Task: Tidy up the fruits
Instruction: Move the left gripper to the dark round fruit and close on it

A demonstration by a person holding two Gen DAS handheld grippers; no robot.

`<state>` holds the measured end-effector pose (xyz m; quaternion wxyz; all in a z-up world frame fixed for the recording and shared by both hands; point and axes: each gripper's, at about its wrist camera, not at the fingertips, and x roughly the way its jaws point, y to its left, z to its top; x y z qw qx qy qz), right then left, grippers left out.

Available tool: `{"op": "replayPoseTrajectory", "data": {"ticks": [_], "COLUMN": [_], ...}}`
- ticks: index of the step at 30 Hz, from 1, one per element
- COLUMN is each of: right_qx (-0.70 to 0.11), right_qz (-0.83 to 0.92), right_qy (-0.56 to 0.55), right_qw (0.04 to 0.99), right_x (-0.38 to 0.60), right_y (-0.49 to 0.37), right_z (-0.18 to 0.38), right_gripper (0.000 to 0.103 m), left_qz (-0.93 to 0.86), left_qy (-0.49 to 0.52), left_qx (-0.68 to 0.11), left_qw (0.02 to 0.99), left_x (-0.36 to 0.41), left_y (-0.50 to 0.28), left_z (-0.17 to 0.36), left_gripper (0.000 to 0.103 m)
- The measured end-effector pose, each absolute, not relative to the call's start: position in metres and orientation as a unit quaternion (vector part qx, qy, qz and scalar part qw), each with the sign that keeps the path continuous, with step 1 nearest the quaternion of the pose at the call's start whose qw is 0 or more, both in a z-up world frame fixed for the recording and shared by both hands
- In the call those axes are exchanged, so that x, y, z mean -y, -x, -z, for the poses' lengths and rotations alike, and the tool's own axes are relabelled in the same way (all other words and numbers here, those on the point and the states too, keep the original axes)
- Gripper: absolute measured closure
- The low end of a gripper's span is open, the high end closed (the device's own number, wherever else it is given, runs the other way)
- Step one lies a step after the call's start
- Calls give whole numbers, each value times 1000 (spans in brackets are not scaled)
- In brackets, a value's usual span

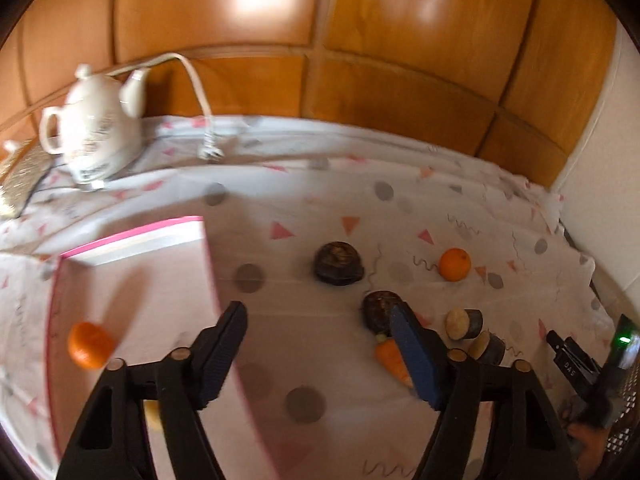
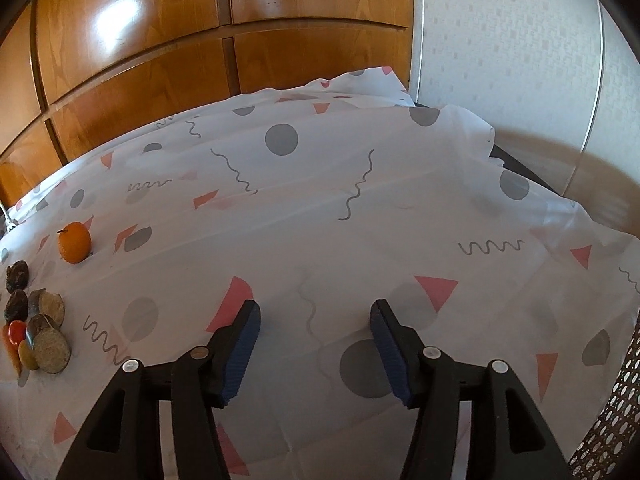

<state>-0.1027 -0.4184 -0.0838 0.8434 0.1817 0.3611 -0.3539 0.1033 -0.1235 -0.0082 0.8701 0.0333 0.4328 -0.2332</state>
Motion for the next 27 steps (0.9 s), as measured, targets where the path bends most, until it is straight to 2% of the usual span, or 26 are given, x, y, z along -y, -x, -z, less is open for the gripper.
{"op": "replayPoseTrajectory", "data": {"ticks": [4,18,20,22,27], "right_qx": [-360,-350,-348,-346,-344], "right_qz": [349,344,344,344,345], "right_qy": [-184,-190,-191,-194,-195], "right_qw": [845,850,851,851,851], "right_x": [419,418,418,419,418], "right_y": [102,103,104,104,104], "right_z": [85,86,86,86,87], "right_gripper": [40,37,37,37,37], "left_qz": [237,203,200,196,201], "left_qy": [-36,-37,-40,-45,-46], "left_qx": [-460,-514,-509,-503,-494], "left_qw": [855,833,836,841,845], "left_x": [146,192,194,194,194], "left_y": [-125,-178,-180,-181,-181], "left_z": [28,74,77,76,78], "left_gripper": [40,39,41,51,52]}}
